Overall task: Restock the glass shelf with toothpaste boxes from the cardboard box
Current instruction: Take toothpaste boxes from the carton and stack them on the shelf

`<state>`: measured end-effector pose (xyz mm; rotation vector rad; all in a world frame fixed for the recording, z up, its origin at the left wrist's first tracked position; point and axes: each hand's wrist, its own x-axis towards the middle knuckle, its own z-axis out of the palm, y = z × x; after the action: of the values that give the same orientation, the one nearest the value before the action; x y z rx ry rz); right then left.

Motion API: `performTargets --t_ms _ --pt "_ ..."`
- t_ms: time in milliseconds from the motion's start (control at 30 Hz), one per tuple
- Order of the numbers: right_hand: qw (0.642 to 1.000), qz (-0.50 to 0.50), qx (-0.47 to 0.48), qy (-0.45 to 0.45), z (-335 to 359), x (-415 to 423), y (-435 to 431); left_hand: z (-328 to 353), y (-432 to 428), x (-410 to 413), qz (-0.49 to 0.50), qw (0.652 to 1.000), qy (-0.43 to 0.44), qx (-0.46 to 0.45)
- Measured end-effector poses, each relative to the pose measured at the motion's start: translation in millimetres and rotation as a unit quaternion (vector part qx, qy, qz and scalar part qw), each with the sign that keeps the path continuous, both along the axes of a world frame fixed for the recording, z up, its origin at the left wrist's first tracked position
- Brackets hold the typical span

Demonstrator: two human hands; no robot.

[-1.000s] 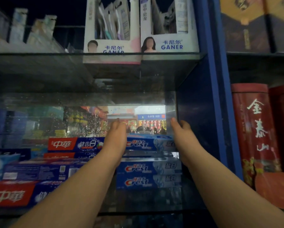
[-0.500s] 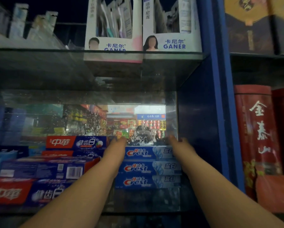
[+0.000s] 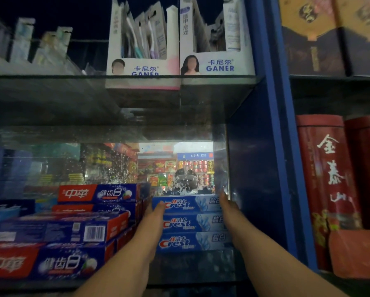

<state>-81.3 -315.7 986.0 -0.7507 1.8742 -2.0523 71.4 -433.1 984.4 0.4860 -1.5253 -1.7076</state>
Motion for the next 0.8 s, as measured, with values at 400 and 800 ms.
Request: performTargets --t_ms 400,800 --pt "0.998 0.032 -0.011 -0.051 -8 -8 0 1 -11 -3 0.03 0.999 -0.026 0.015" --pt "0.99 0.004 -0.069 -0.122 -1 -29 -10 9 -24 -18 0.01 0.995 -0.013 0.102"
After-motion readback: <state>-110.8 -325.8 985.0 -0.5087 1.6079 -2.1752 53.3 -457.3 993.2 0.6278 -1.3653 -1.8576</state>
